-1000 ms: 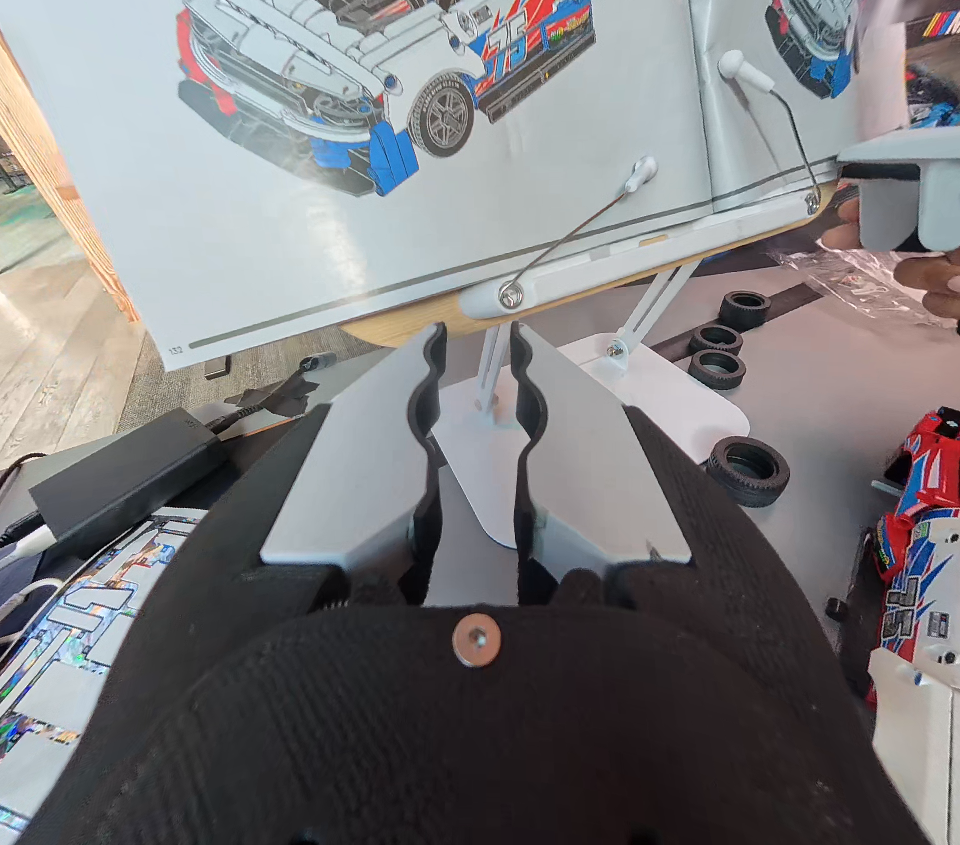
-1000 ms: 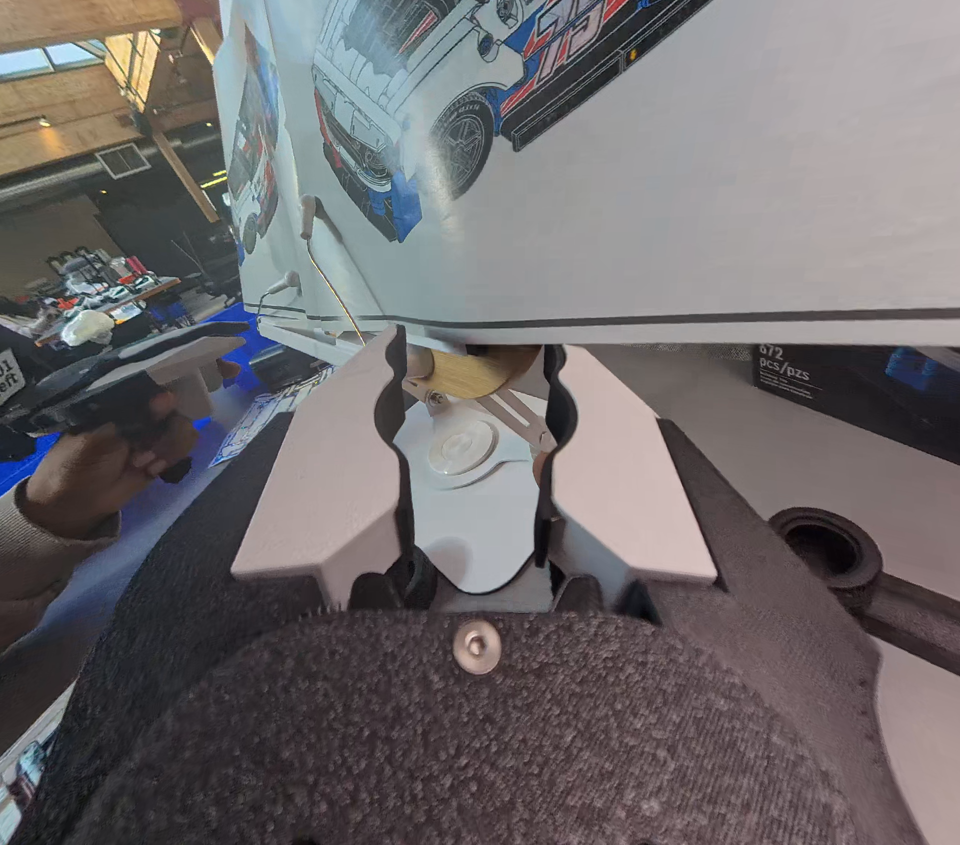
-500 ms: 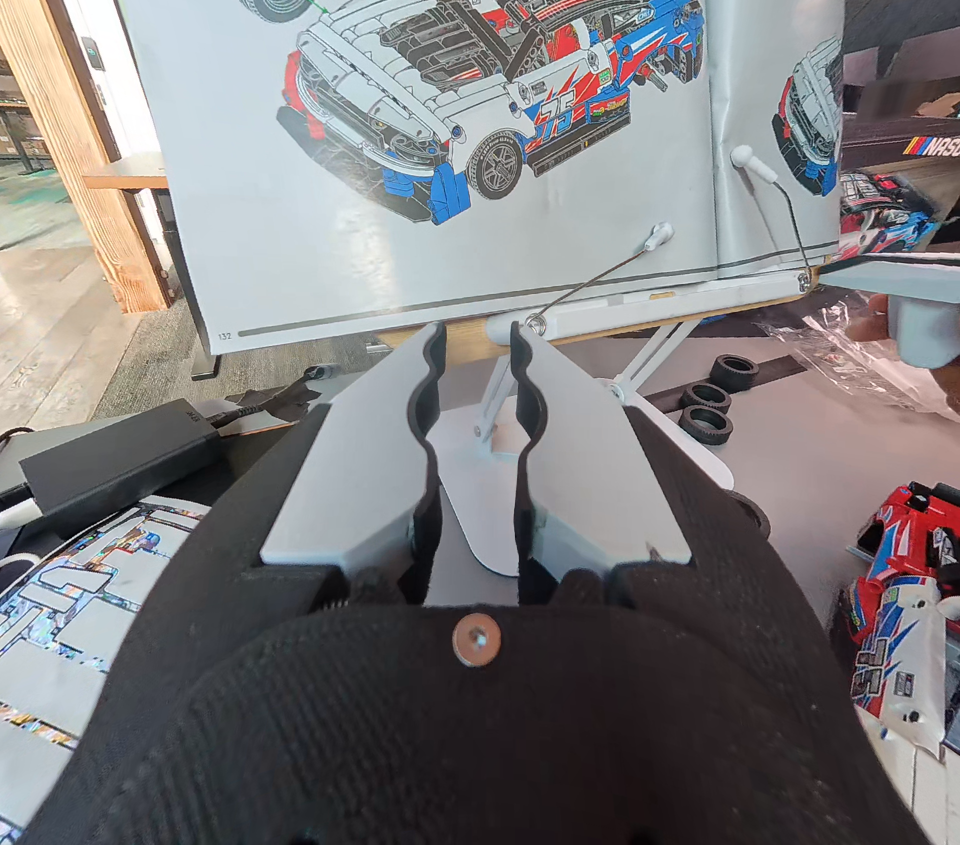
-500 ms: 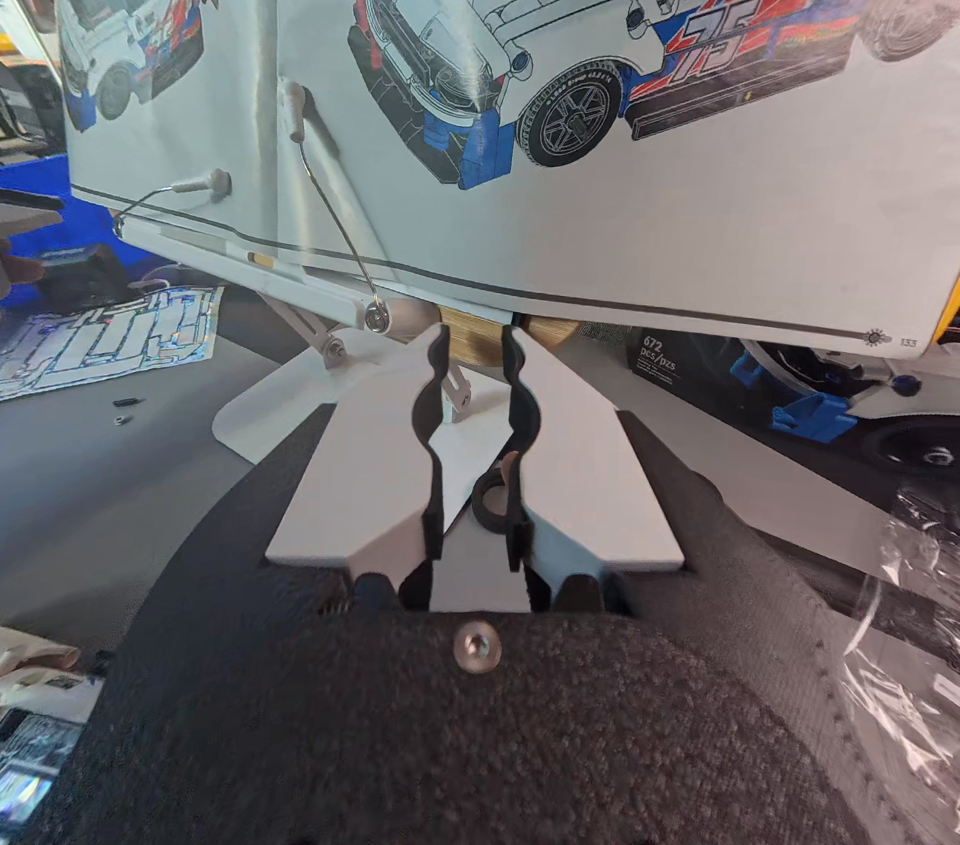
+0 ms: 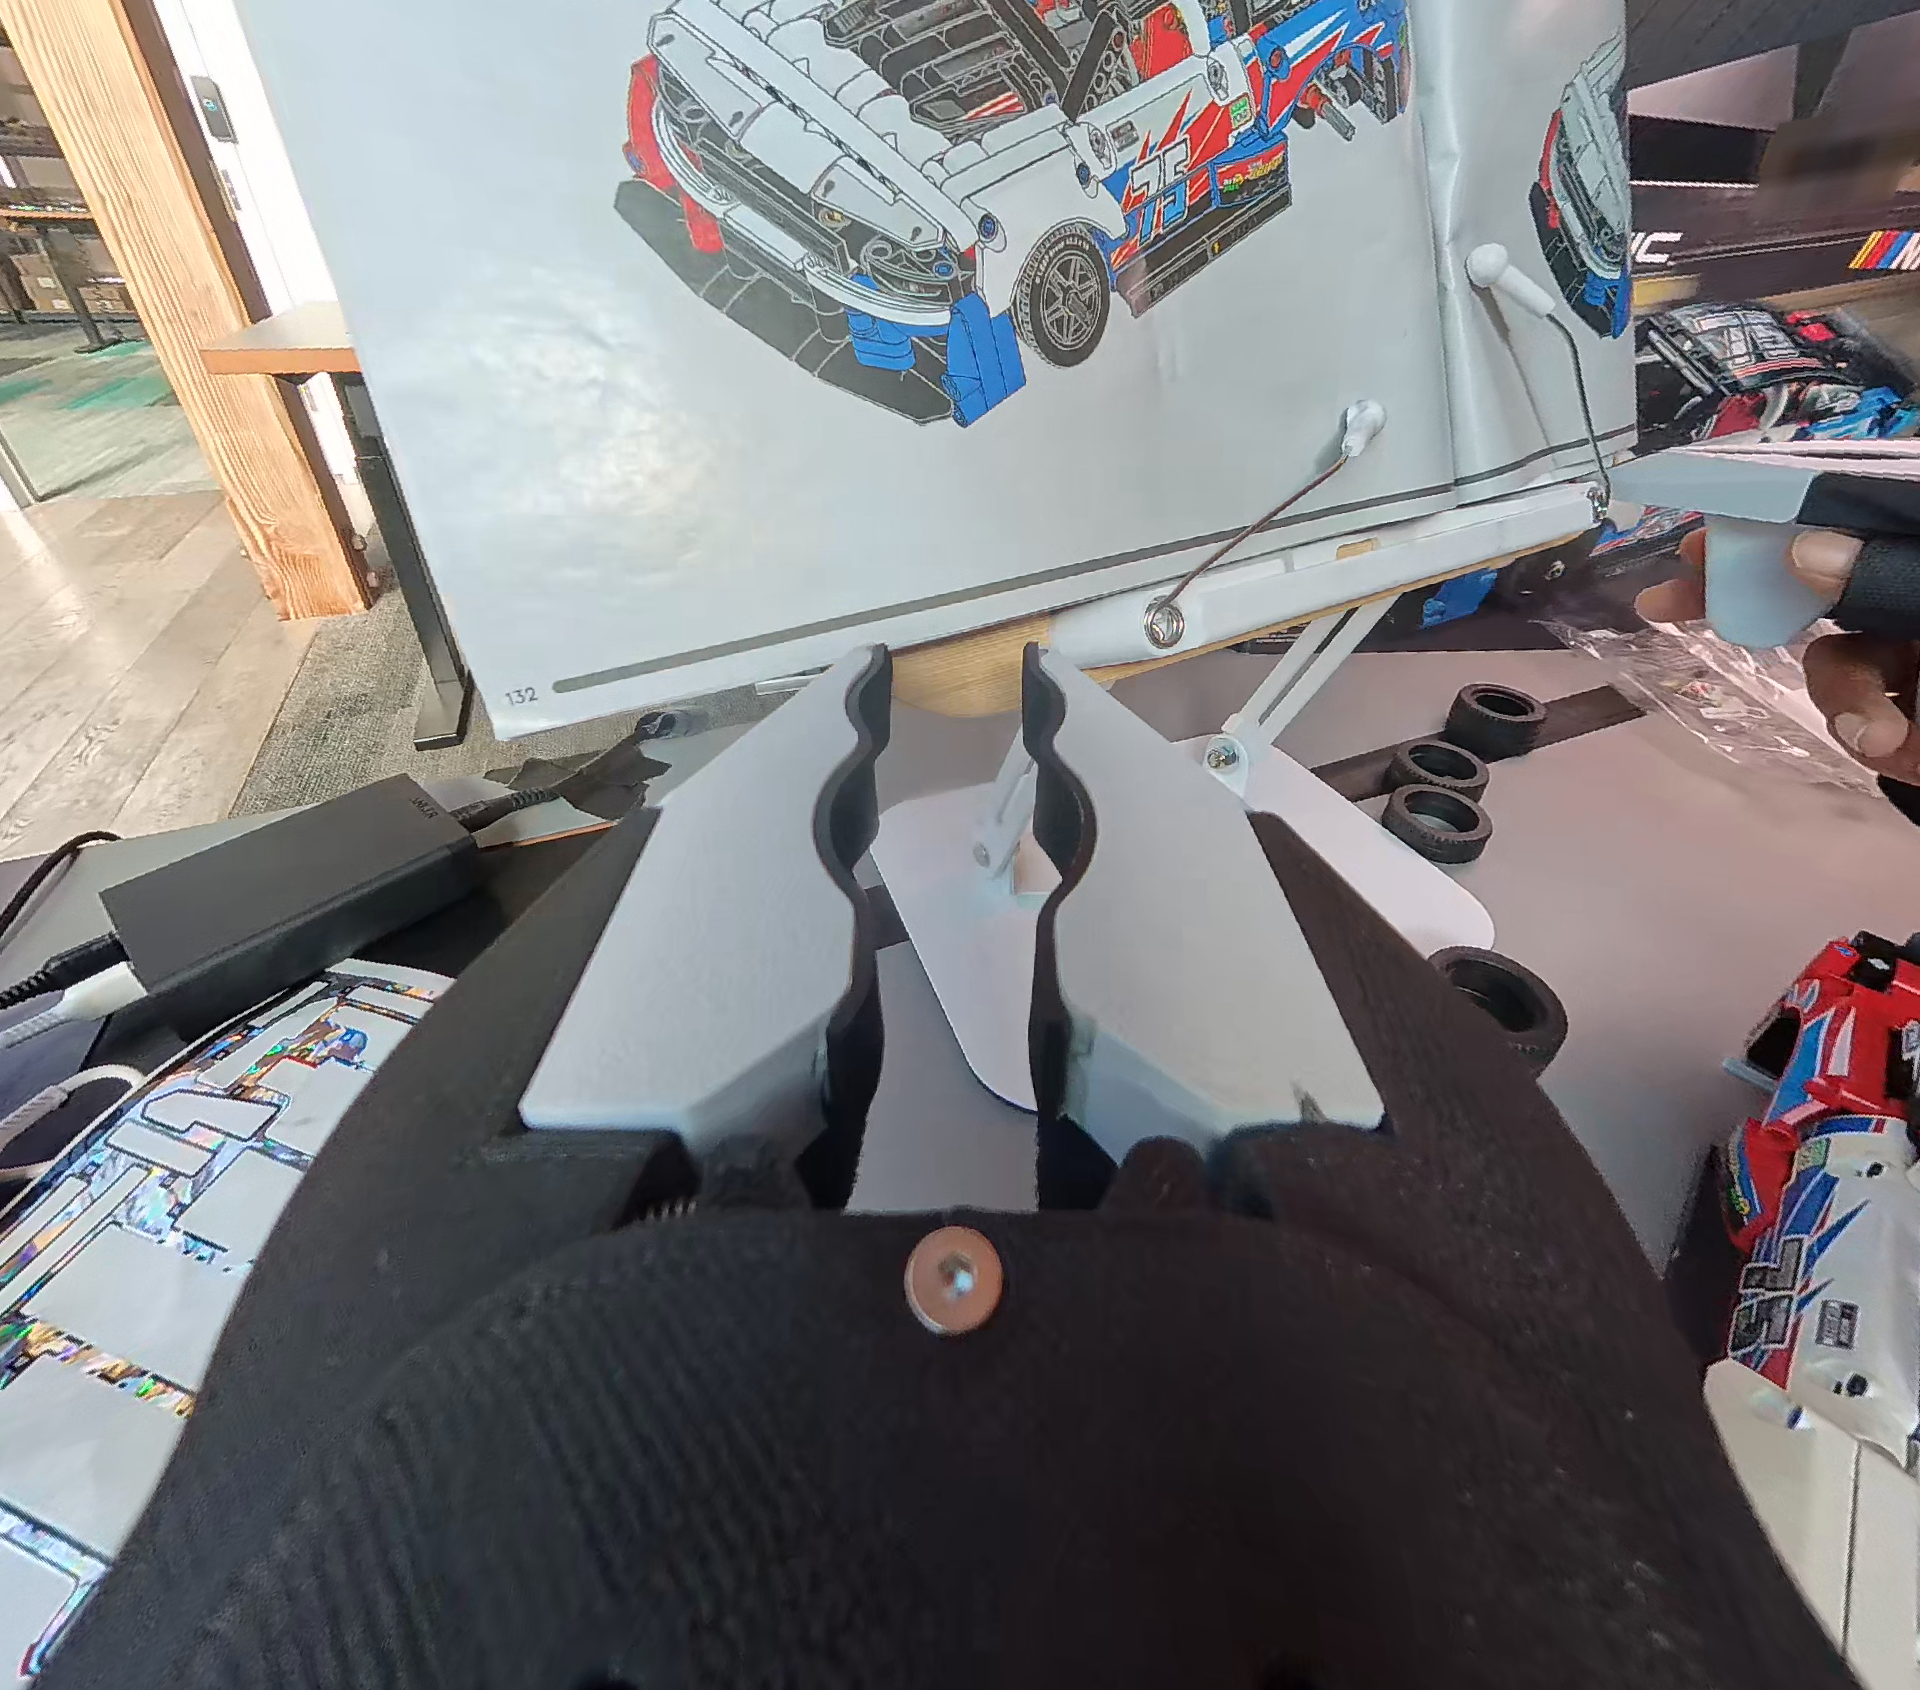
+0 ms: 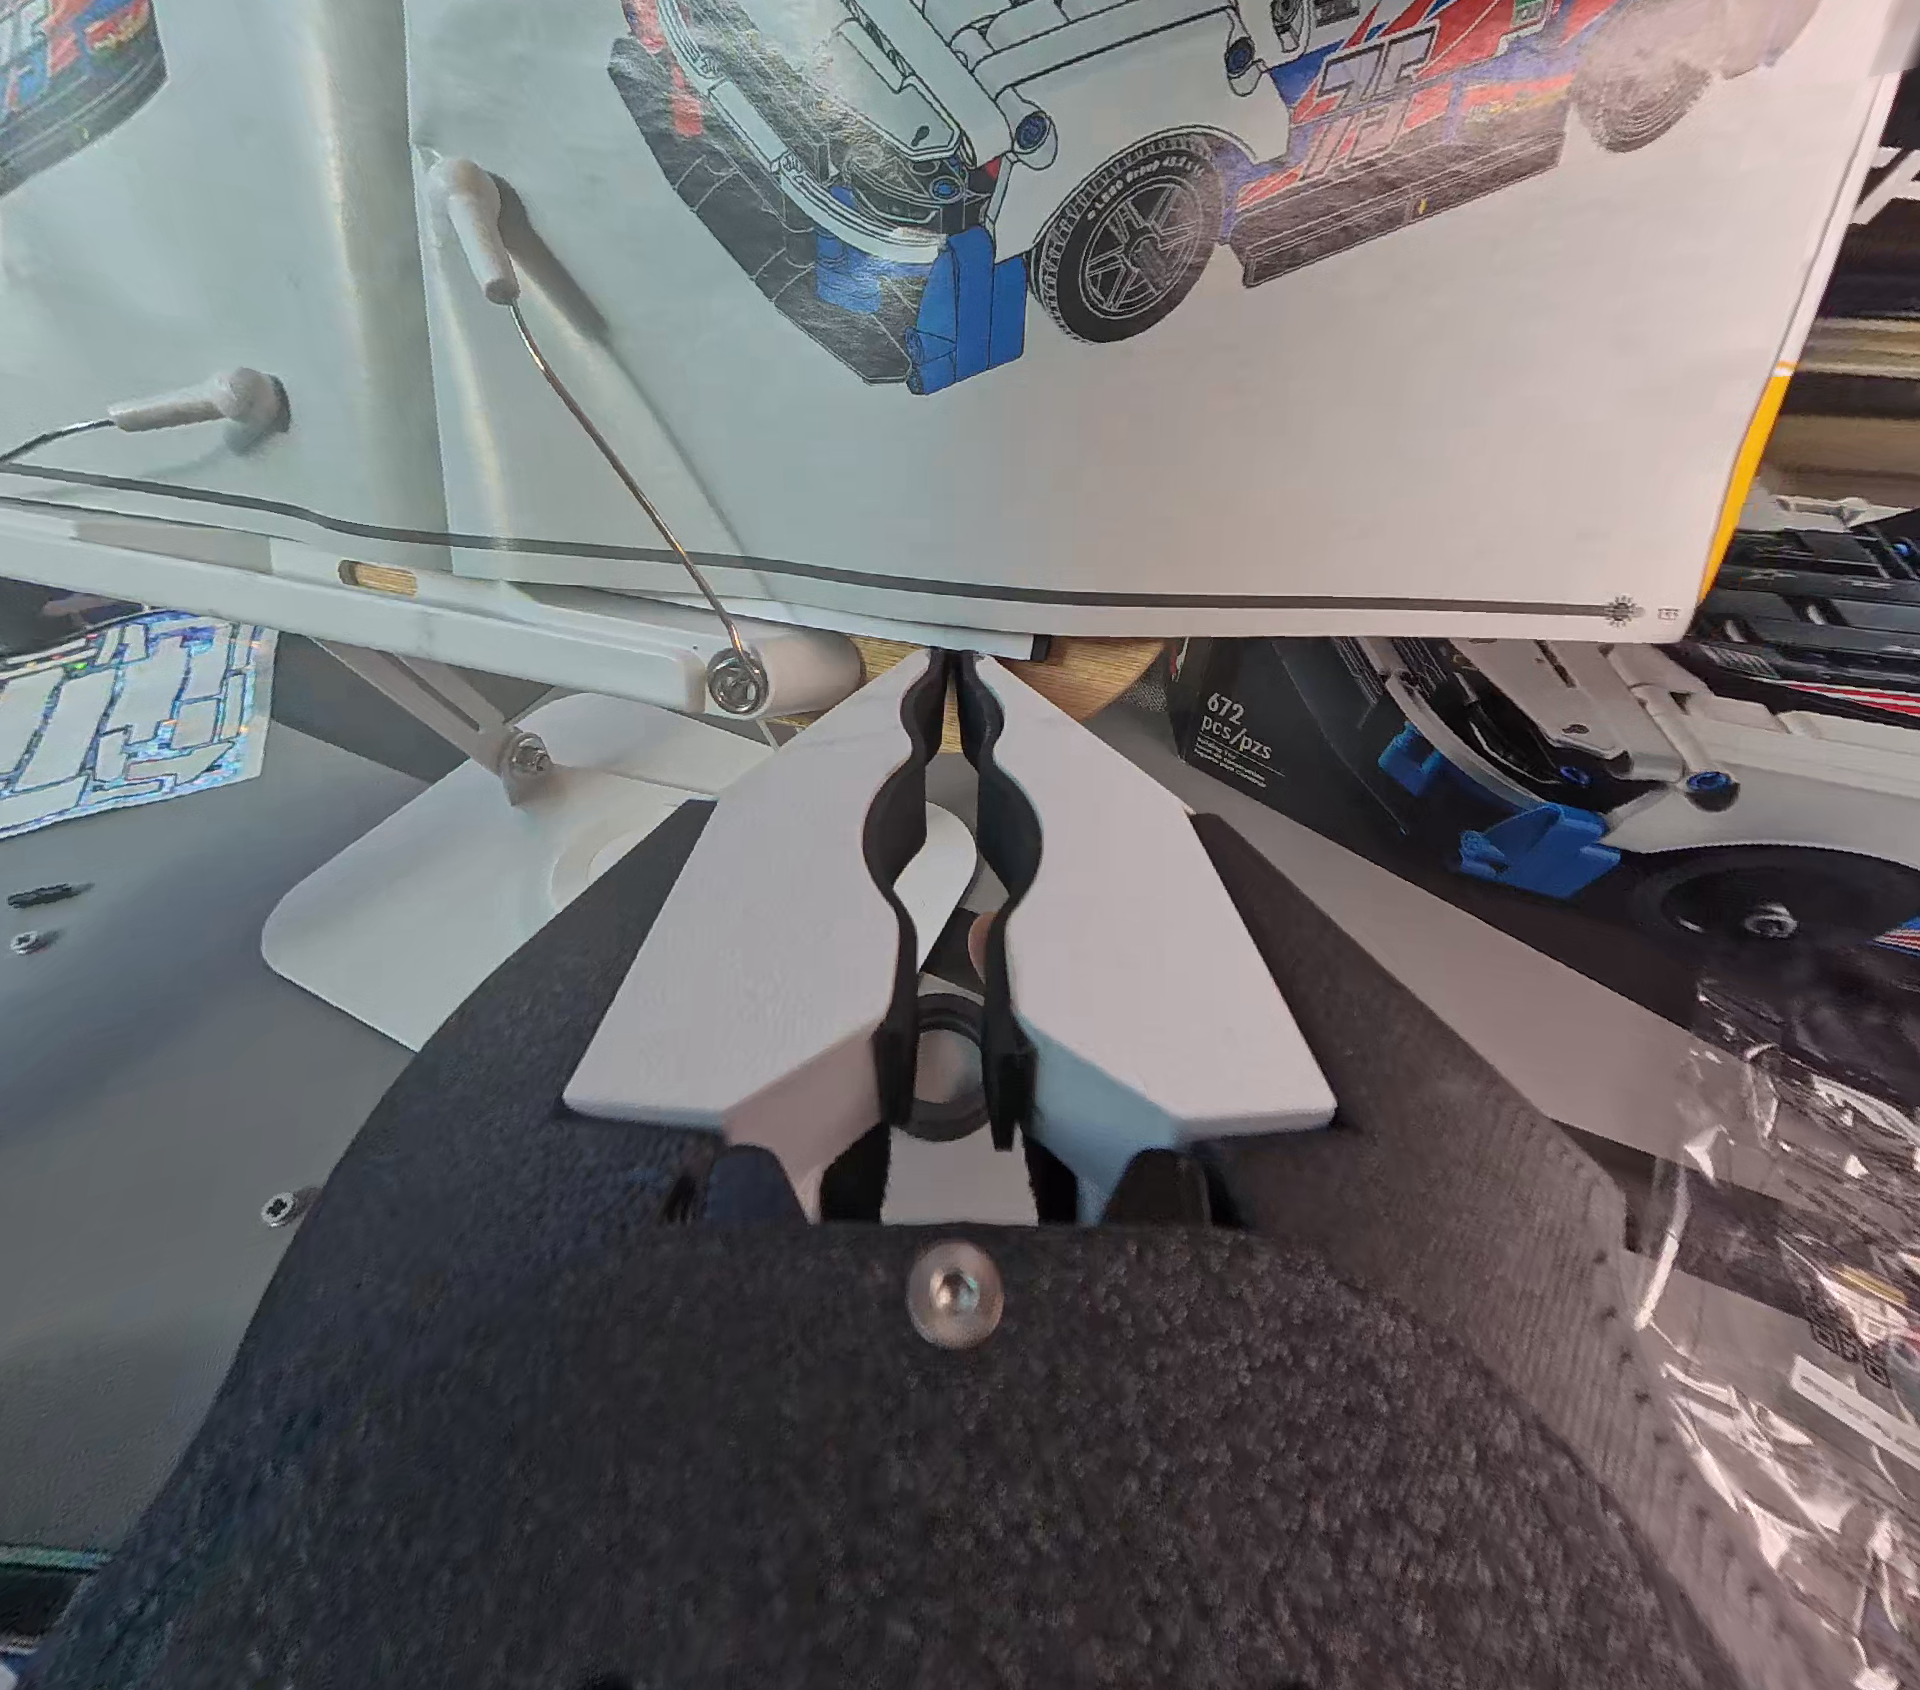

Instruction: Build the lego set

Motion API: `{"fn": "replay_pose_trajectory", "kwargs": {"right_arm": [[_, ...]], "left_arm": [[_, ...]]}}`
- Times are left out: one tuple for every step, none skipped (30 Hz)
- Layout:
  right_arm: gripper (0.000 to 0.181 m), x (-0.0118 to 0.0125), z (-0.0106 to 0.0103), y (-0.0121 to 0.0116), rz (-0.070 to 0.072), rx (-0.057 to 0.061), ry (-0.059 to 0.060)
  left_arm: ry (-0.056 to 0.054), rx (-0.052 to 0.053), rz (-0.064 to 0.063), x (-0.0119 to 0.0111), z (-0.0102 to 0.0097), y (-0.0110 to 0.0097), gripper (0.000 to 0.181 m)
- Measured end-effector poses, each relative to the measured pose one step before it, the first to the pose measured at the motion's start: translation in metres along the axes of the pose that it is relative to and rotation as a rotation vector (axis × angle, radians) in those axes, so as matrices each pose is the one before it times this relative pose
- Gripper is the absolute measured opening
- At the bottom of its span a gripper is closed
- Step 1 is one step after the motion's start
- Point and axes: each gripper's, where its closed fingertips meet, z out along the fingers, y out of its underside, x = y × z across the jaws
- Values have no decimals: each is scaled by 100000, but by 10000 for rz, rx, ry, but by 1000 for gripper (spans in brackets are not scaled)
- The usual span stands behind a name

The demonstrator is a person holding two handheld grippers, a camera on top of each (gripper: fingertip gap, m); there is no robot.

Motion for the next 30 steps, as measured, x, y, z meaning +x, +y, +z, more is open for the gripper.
{"fn": "replay_pose_trajectory", "kwargs": {"right_arm": [[0, -63, -12, 10, -25, 1, -48], [2, -85, -24, 8, -28, 4, -54], [3, -54, -40, 40, 4, -11, -41], [3, -7, -45, 74, 43, -36, -8], [4, -91, -88, 6, 31, -3, -38], [4, -165, -190, -164, -20, 98, -62], [3, -84, -299, -204, -44, 105, 37], [3, -119, -371, -155, -43, 63, 23], [3, -314, -425, -171, 4, 78, -108], [3, -356, -475, -133, 38, 81, -135], [3, -290, -518, -39, 29, 49, -96], [3, -316, -576, 6, 15, 33, -119], [3, -352, -646, 34, 28, 30, -140], [3, -355, -740, 74, 73, 21, -157], [3, -409, -843, 159, 163, 0, -187], [4, -538, -963, 206, 233, -15, -250], [5, -627, -1043, 214, 244, 8, -285], [5, -614, -1128, 202, 228, 24, -265], [5, -551, -1164, 246, 164, -3, -210], [5, -481, -1158, 325, 68, -31, -163], [5, -383, -1143, 342, -4, -22, -93], [6, -343, -1099, 292, -45, 22, -75], [6, -339, -1029, 278, -41, 39, -74], [7, -279, -938, 252, -31, 63, -40], [7, -240, -822, 242, -30, 103, -18], [8, -211, -723, 227, -36, 168, 0], [8, -117, -598, 219, -40, 194, 52], [9, -69, -460, 219, -81, 195, 67], [9, 9, -333, 191, -80, 180, 71], [10, 48, -215, 188, -25, 138, 70]], "left_arm": [[-3, -5, 39, 9, 17, 19, 24], [-1, -2, 30, 8, 9, 14, 24], [3, 2, 12, 24, 22, 18, 24], [15, 4, 4, 48, 23, 16, 24], [25, -7, 4, 61, 25, 30, 24], [18, -11, 2, 54, 23, 26, 24], [12, -9, -12, 25, 3, 33, 24], [27, -11, -40, 16, 1, 45, 24], [33, -7, -55, 5, -7, 18, 24], [26, 0, -38, -16, -2, -12, 24], [7, -3, -6, -35, -3, -17, 24], [-9, -7, 11, -20, 5, 0, 24], [-6, -2, 14, 1, -1, 4, 24], [-5, 2, 20, -2, -8, 8, 24], [-6, 0, 40, 5, -19, -9, 25], [-13, -7, 60, -9, -24, 1, 25], [-30, 1, 59, -52, -28, -22, 25], [-44, 29, 47, -83, -59, -72, 25], [-35, 36, 41, -86, -65, -91, 25], [-23, 9, 40, -80, -43, -64, 24], [-37, 18, 43, -81, -46, -87, 24], [-72, 80, 56, -109, -73, -195, 24], [-60, 104, 65, -71, -95, -272, 24], [-31, 74, 57, -26, -82, -280, 24], [-30, 63, 41, -16, -78, -285, 24], [-30, 85, 31, -21, -82, -308, 24], [-30, 66, 21, -24, -85, -261, 24], [-15, 36, 9, -14, -64, -217, 24], [-2, 45, 2, -12, -76, -240, 24], [-9, 59, 3, -34, -104, -284, 24]]}}
